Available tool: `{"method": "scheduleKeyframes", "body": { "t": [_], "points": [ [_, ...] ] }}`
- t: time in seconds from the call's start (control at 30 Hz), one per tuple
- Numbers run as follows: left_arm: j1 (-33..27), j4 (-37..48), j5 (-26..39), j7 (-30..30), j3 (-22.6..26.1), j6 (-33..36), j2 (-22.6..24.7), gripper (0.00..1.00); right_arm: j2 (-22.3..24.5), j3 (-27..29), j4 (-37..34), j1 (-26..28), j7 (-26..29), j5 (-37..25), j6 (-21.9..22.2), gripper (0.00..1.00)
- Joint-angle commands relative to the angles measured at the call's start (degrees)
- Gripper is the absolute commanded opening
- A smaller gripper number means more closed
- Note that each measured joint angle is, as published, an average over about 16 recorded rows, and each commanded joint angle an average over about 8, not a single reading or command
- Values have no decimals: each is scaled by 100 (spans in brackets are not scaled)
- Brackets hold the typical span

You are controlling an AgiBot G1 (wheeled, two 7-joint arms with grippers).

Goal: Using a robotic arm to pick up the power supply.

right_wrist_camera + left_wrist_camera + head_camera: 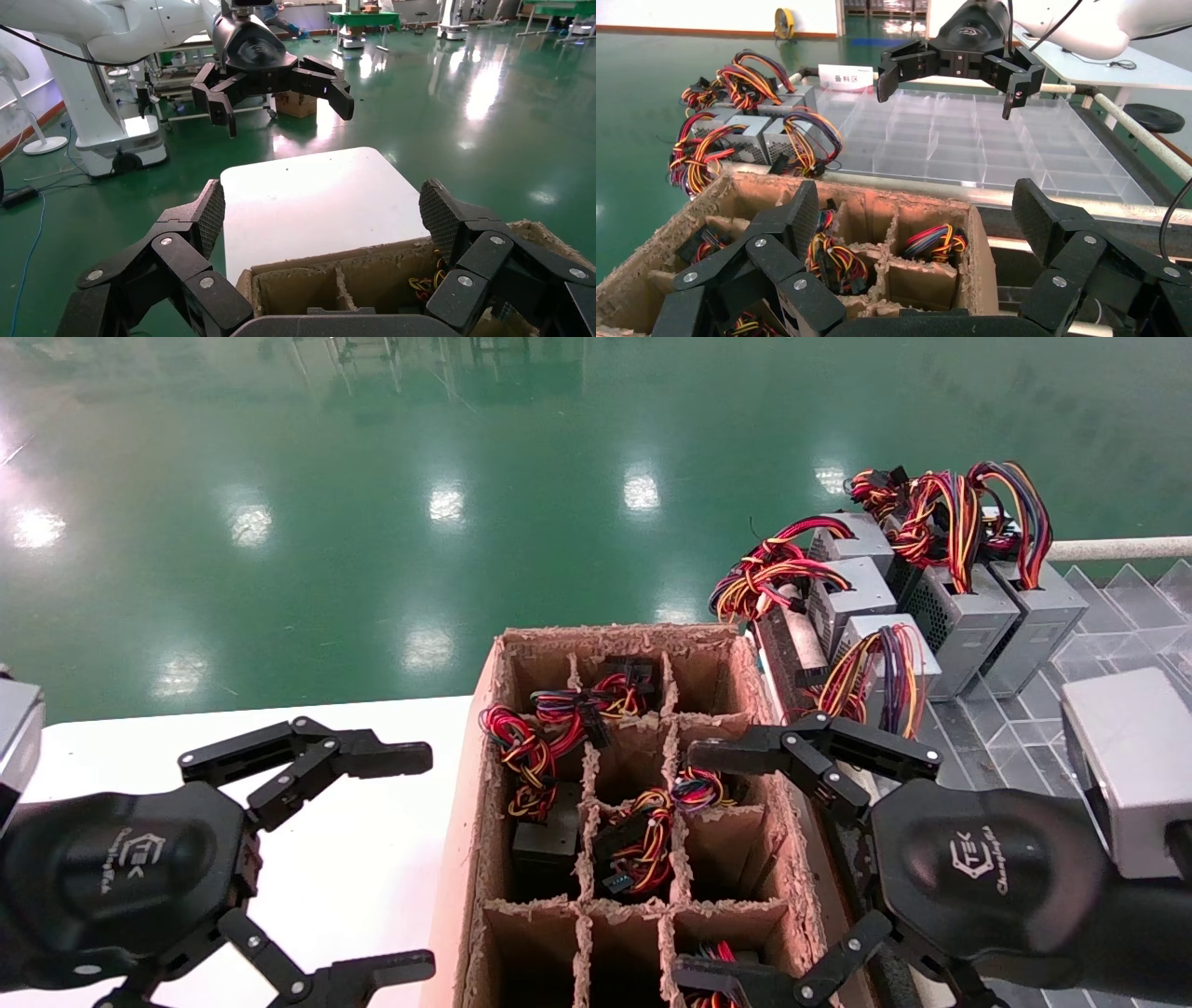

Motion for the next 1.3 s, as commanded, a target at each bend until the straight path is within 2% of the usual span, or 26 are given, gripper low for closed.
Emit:
{"method": "scheduleKeyframes", "body": {
  "t": [0.03, 0.37, 0.4, 0.63, 0.67, 0.8, 1.0, 1.07, 1.23, 1.3],
  "points": [
    [0, 0, 0, 0, 0, 0, 0, 100, 0, 0, 0, 0, 0, 0, 0, 100],
    [0, 0, 0, 0, 0, 0, 0, 100, 0, 0, 0, -1, 0, 1, -1, 100],
    [0, 0, 0, 0, 0, 0, 0, 90, 0, 0, 0, -1, 0, -1, 0, 100],
    [0, 1, 0, 0, 0, 1, 0, 3, 23, -68, -43, 77, 13, -292, 167, 100],
    [-1, 1, 0, 0, 0, 1, 0, 0, 29, -98, -30, 116, 27, -418, 240, 100],
    [-1, 2, 0, 1, 1, 1, 0, 0, 25, -283, 131, 357, 105, -1156, 645, 100],
    [-1, 2, 0, 1, 1, 1, 0, 0, -276, -712, 322, 854, 243, -2383, 1103, 98],
    [-2, 3, -1, 1, 2, 1, 0, 0, -394, -860, 308, 1000, 302, -2751, 1195, 85],
    [-2, 3, -1, 1, 2, 1, 0, 0, -546, -1143, 272, 1257, 465, -3516, 1359, 23],
    [-2, 3, -1, 1, 2, 1, 0, 0, -570, -1221, 270, 1334, 522, -3733, 1382, 5]
  ]
}}
